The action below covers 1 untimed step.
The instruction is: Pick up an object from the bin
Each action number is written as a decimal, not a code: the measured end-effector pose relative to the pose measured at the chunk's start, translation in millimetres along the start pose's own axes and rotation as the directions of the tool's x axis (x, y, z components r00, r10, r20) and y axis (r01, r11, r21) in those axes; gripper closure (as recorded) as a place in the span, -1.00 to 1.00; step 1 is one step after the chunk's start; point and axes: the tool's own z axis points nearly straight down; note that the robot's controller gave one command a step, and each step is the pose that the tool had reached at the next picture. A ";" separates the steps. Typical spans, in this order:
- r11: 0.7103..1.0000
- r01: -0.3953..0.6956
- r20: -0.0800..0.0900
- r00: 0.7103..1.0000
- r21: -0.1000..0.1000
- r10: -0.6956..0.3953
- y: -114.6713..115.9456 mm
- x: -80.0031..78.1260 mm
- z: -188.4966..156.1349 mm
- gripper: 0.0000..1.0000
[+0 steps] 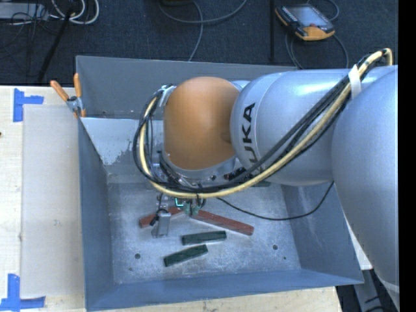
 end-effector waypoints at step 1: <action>0.999 0.051 0.000 0.999 0.003 -0.051 -74.3 -4.9 116.0 -1.00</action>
Offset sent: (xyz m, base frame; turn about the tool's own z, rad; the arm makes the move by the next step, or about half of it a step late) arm 0.0058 -0.0708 -0.1105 -0.0542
